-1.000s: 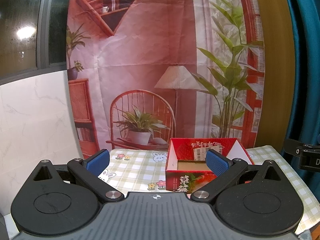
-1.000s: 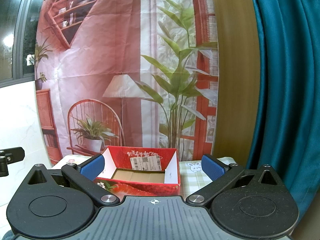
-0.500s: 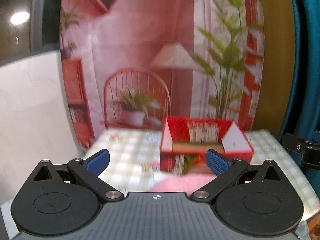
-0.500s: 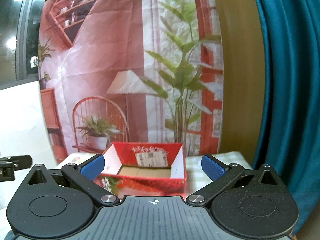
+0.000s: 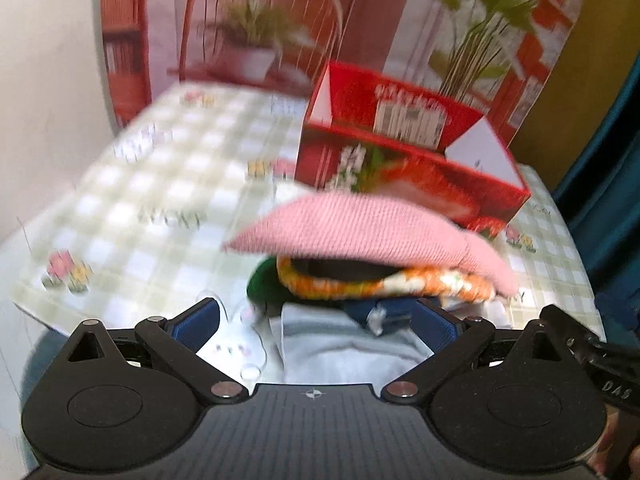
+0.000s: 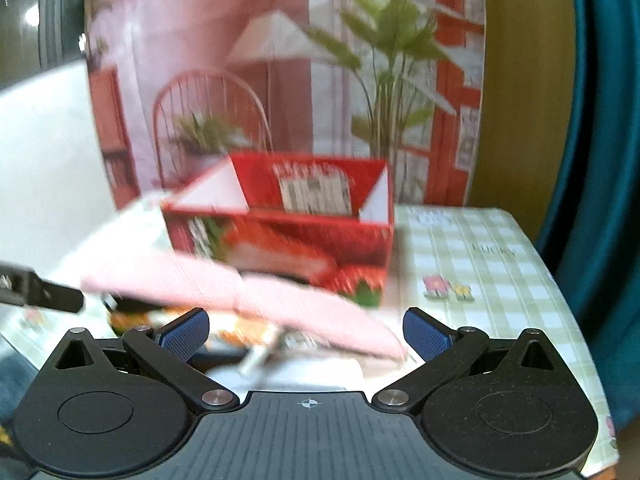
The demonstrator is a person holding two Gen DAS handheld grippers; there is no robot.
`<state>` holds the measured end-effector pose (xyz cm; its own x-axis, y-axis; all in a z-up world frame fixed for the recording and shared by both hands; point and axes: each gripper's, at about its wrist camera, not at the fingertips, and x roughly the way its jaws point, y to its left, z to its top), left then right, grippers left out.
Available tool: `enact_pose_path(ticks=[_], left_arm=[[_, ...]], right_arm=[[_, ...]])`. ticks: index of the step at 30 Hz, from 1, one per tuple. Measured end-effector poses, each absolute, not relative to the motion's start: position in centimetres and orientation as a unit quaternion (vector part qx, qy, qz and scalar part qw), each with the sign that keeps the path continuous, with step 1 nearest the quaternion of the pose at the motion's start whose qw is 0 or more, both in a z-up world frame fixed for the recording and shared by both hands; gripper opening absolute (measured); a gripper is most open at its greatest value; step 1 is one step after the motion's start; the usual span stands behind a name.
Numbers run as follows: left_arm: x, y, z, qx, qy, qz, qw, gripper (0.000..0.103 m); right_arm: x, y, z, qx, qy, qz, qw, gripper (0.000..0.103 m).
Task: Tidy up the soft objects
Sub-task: 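Lower the right tool onto the white mesh bag and close on it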
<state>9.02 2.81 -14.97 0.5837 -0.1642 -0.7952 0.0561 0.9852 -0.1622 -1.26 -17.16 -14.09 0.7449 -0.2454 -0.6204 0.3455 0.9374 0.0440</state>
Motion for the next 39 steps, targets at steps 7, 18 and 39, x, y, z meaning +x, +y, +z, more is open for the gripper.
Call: enact_pose_path(ticks=[7,18,39], left_arm=[[10.5,2.5,-19.2,-0.059,0.516,-0.080,0.851,0.101],[12.1,1.9,-22.7,-0.087,0.556,-0.133,0.816,0.092],[14.8,2.5,-28.7,-0.161,0.605,-0.161,0.763,0.077]], right_arm=[[0.1,-17.7,-18.1,0.100,0.372,-0.146,0.911,0.103],[1.5,-17.7,-21.3,0.101,0.424,-0.115,0.893,0.102],[3.0,-18.6,-24.5,0.162,0.460,-0.067,0.870,0.074]])
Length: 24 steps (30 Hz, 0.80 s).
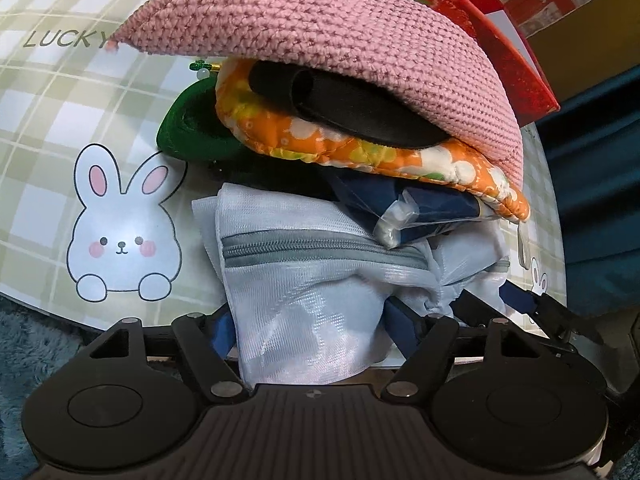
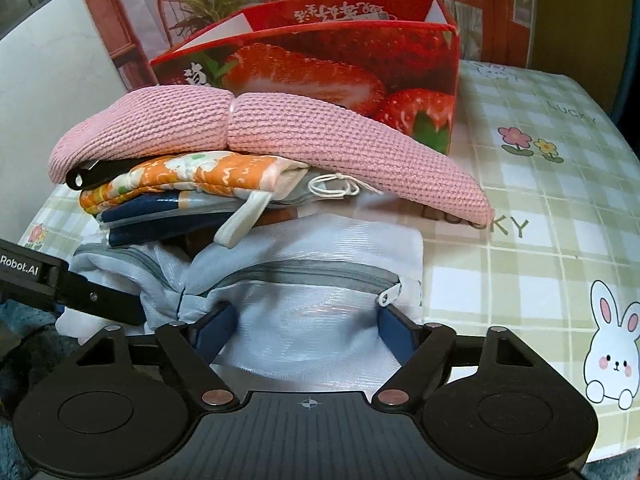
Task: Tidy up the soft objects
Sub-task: 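Lower the right tool onto the white mesh bag and close on it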
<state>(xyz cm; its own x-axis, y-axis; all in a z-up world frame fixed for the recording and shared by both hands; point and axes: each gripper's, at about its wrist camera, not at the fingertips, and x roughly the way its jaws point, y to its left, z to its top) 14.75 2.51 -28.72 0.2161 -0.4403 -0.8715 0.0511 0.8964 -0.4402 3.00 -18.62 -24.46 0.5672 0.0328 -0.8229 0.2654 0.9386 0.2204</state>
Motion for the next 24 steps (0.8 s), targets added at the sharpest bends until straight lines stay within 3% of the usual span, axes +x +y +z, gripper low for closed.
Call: enact_pose_path(ticks=[11,20,24], left_arm=[[14.4,0.2,-27.9,-0.141,0.597,-0.163,0.773,0.077],[14.7,-0.4,-27.7,-0.146,0.590,-0.181,0.773,0.063],[14.3,-0.1,-27.0,-0.138,0.585,-0.191,0.776,0.058]], right_arm=[[3.0,-19.0,-25.0,0.178,0.463,-0.062,0.866,0.071],[2.8,-18.8,-24.7,0.187,0.456,-0.047,0.869,0.055],[2.6,-18.6,-24.4,0.188,0.454,-0.038,0.870,0.042]])
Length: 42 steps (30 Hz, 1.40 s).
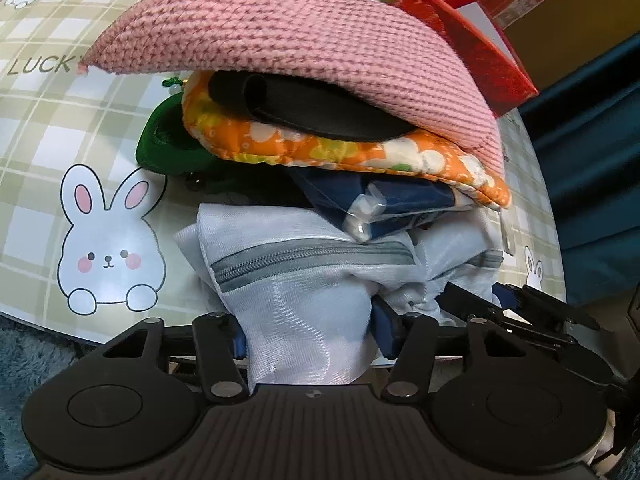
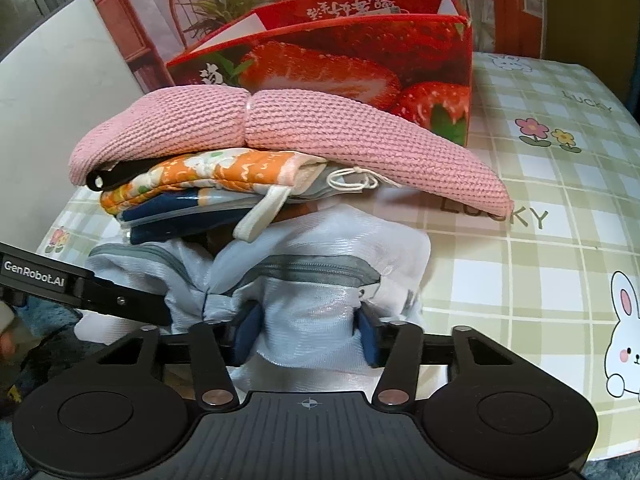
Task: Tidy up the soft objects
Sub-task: 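Lower the right tool onto the white mesh bag and close on it, then lift the white mesh bag with the right tool toward the red box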
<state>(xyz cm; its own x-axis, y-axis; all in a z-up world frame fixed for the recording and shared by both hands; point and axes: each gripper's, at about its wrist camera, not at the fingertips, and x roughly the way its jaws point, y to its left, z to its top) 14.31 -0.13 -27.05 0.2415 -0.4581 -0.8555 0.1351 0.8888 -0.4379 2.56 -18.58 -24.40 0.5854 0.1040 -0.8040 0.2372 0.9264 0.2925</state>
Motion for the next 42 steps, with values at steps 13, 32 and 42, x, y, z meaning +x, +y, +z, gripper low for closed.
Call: enact_pose_path(ticks=[13,32,42], left_arm=[[12.3,-1.2,-23.6,-0.099,0.556,-0.212,0.798,0.050],[8.8,1.0,-15.8,-0.081,0.439,-0.272,0.853,0.033],[9.7,0.0,-10.4,-0.043,0.343,-0.270,0.899,0.033]], right_arm=[[1.2,-17.5,-22.2,0.189,0.438,-0.005,0.879,0.024],[-1.9,-17.1,-14.8,0.146,0.332,0.018,0.932,0.010],[-0.8,-19.4,-9.9,0.130,0.262,0.016,0.956,0.009]])
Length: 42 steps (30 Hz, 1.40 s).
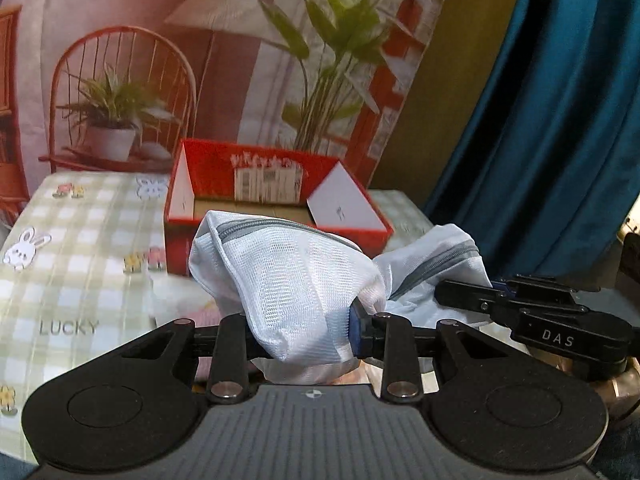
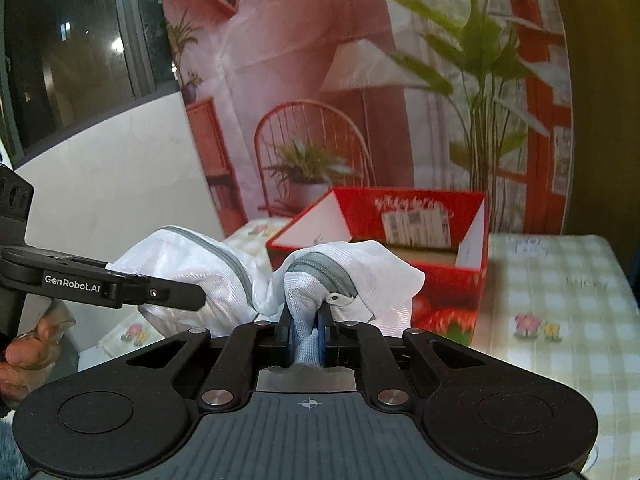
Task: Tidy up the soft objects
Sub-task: 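Lift the white mesh bag with the right tool toward the red box, then open the right tool to drop the mesh bag into the box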
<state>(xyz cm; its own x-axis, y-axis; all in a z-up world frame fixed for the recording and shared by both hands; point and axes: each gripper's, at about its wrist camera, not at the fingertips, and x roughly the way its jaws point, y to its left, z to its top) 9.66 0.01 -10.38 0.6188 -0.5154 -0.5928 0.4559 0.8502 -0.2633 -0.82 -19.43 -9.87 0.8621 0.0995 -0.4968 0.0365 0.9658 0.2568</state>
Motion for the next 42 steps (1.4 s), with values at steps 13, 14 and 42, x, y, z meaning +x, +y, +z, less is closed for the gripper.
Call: enact_pose_path(ticks=[13,14,42], left_arm=[[17.5,-3.9,-8.0,0.016,0.280,-0.228,0.932,0.033],[18.5,-4.3,-8.1,0.022,0.276,-0.222,0.935,0.033],[28.3,-3.5,-15.4,-0.019,0.332,-0.175,0.927,0.067]], right_arm=[[7.6,-23.2,-8.6,0.081,0.239,0.000,0.968,0.009],[8.5,-23.6,-8.7,0.075,0.237,-0.003,0.968,0.009],[18.0,-28.6,-17.4,0.108,0.278,-0.073,0.952,0.030]])
